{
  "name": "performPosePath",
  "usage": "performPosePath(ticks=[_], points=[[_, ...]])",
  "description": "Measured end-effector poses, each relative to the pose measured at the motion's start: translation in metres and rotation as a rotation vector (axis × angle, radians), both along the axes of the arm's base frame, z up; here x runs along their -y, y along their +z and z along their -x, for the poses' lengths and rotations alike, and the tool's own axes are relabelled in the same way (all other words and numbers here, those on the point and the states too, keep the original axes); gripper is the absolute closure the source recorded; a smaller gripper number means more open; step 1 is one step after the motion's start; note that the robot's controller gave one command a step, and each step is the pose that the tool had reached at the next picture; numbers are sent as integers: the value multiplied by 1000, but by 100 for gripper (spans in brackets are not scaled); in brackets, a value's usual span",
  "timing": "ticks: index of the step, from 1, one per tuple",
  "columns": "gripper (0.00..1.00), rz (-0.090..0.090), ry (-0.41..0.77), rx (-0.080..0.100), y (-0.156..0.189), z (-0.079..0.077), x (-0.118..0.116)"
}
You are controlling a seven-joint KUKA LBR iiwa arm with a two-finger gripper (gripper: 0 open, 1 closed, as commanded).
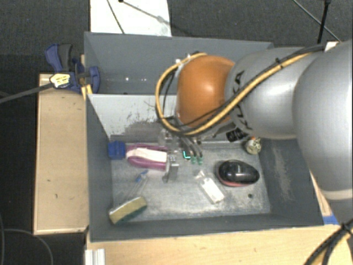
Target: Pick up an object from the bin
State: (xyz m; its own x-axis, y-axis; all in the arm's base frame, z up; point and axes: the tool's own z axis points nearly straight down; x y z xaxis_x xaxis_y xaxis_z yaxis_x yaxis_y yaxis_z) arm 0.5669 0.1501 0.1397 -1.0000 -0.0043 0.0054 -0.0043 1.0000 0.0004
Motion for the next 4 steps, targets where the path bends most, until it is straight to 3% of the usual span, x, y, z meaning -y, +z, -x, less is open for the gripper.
performPosePath(ticks=[1,2,3,4], points=[[0,-2,-20,12,-71,-24,-26],[0,-3,-85,12,-37,-17,-37],[0,-3,-132,14,-35,-21,-28],[0,-2,-298,12,-67,-17,-28]])
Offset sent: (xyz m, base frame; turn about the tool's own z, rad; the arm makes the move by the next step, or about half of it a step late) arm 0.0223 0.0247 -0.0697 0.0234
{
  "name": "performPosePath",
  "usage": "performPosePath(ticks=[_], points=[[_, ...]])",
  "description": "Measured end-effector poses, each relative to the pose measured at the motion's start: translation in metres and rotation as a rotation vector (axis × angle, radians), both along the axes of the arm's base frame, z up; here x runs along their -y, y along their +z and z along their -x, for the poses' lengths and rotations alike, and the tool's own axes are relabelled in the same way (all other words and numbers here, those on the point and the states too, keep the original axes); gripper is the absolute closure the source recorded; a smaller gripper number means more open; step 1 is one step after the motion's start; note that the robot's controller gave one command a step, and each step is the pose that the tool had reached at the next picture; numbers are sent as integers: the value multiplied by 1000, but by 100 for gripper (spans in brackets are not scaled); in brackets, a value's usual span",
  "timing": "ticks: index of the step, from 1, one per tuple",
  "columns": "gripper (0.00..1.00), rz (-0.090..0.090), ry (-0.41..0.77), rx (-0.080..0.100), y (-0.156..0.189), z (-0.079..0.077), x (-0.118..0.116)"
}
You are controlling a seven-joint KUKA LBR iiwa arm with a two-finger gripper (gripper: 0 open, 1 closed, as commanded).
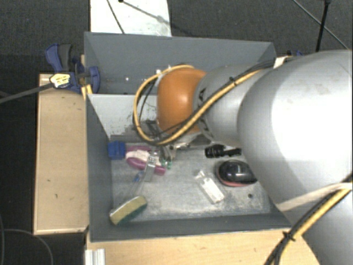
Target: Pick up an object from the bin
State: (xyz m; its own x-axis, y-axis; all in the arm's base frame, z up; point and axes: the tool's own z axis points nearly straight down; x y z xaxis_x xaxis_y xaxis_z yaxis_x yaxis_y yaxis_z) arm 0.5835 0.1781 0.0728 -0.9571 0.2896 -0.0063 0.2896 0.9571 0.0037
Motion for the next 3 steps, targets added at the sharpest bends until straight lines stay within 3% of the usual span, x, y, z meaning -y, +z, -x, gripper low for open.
performPosePath(ticks=[1,2,3], points=[[0,1,18,4,0,3,-23],[100,1,16,-2,-2,4,-23],[100,-1,15,-1,18,4,-23]])
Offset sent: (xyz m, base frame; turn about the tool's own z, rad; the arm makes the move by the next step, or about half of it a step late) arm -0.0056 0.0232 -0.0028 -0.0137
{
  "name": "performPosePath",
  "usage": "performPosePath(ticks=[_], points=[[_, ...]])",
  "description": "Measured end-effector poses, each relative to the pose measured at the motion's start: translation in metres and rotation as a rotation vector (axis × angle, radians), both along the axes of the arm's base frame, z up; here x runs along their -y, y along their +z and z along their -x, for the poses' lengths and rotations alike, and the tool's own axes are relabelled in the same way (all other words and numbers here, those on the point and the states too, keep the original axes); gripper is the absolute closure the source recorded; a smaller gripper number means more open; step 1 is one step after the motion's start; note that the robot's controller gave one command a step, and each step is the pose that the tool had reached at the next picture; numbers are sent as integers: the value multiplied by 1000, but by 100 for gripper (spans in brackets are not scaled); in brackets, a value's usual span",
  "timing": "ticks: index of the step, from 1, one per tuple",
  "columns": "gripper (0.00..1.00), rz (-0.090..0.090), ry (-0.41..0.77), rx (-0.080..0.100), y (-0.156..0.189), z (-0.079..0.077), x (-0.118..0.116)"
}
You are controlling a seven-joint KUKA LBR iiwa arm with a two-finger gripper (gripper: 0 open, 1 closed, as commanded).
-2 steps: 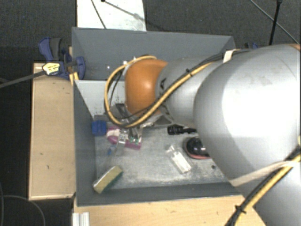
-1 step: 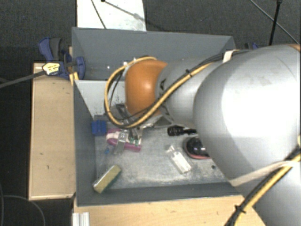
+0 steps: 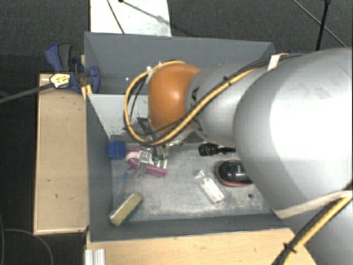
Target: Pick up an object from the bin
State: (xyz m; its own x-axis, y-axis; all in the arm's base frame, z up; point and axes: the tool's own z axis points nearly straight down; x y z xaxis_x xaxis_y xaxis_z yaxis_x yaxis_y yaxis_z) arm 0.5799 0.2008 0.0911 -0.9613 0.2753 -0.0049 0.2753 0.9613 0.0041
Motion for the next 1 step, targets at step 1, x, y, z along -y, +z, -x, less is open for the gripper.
performPosePath(ticks=[1], points=[[100,-1,5,3,97,-2,-1]])
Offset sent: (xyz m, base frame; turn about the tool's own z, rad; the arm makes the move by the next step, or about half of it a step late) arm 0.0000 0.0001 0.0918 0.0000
